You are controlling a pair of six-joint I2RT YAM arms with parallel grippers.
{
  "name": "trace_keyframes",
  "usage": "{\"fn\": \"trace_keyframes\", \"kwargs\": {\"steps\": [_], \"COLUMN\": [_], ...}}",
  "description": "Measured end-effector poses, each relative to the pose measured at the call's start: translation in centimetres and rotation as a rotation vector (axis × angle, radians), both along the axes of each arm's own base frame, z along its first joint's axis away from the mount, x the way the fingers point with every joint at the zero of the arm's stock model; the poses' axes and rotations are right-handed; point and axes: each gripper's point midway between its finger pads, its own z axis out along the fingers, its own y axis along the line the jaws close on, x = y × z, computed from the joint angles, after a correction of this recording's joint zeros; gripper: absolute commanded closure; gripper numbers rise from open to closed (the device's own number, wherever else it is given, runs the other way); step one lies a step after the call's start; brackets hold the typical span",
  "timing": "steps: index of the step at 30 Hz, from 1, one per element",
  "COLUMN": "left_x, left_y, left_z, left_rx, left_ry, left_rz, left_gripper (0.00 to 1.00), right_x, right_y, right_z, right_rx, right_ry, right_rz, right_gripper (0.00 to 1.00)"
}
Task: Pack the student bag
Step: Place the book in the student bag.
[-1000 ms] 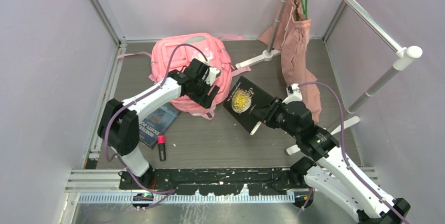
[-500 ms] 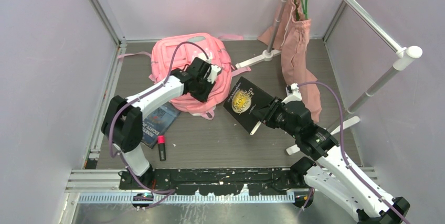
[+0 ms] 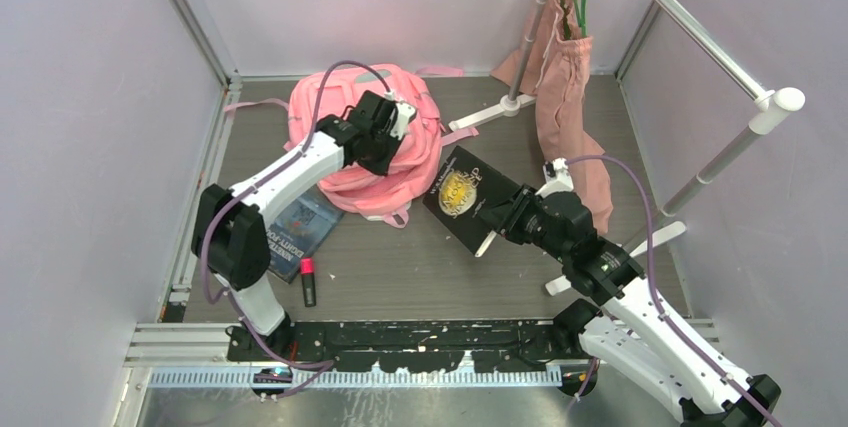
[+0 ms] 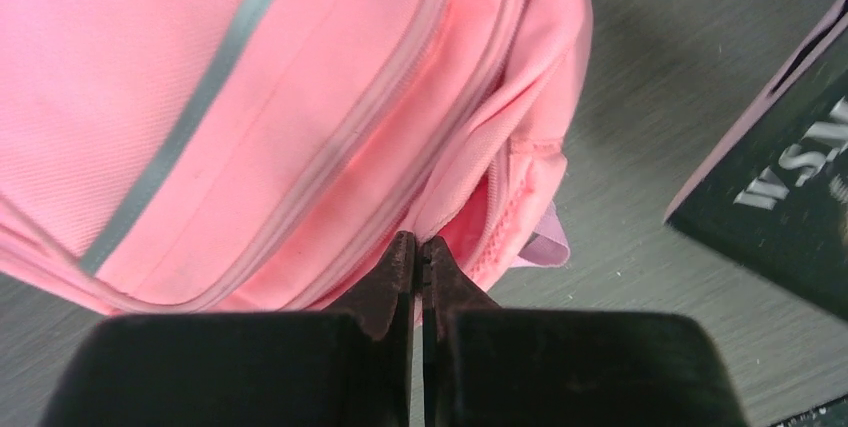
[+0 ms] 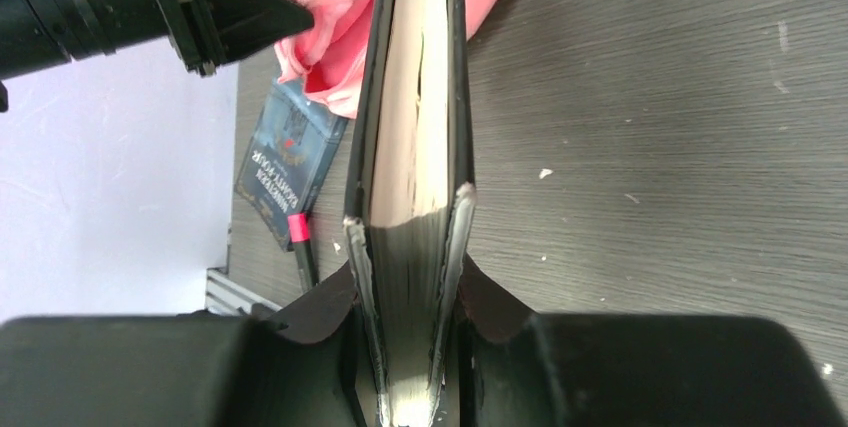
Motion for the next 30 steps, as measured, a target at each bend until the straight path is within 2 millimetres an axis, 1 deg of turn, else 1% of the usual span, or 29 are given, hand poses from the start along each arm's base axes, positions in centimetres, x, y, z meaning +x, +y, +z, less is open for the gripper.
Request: {"fn": "trace_keyframes", "kwargs": {"steps": [3,5,8,12,15,16,20,23,26,30], "left_x": [1.2,2.0,2.9,4.3,5.3,5.6,5.9,6.0,6.0,5.8], "left_y": [0.3,0.6,0.9,1.3,1.7,1.9,2.4,2.4,2.2,2.0], "left_z": [1.8,3.5,6.9,12.2,14.5,14.8,14.8,15.0,15.0,15.3], "left_rx": [0.002,-0.005,-0.038,-0.104,-0.134,-0.138,-0.141,-0.149,-0.165,-0.181], "left_ry": [-0.057,-0.106,-0.200,-0.330,-0.393,-0.404,-0.407,-0.409,-0.406,-0.406], "left_rz": [0.029,0.049,0.076,0.112,0.139,0.148,0.165,0.170,0.172,0.164], "left_gripper": [1.00,1.00,1.00,1.00,1.00,1.00,1.00,1.00,1.00,1.00], "right_x": [0.1,0.3,1.0,2.1,3.0,3.3,4.8,6.4,8.5,11.9], "right_y": [1.0,2.4,4.5,6.6,7.5,7.8,9.0,9.7,10.6,12.0], "right_z": [0.2,0.2,0.0,-0.1,0.2,0.4,0.3,-0.7,-2.4,-3.5], "right_rx": [0.045,0.109,0.187,0.262,0.313,0.330,0.386,0.399,0.392,0.417], "right_ry": [0.000,0.012,0.051,0.087,0.091,0.091,0.095,0.115,0.168,0.197], "right_rz": [0.030,0.061,0.100,0.131,0.131,0.129,0.114,0.086,0.031,-0.041], "right_gripper": [0.99,0.99,0.99,0.99,0.99,0.99,0.99,0.99,0.99,0.99]}}
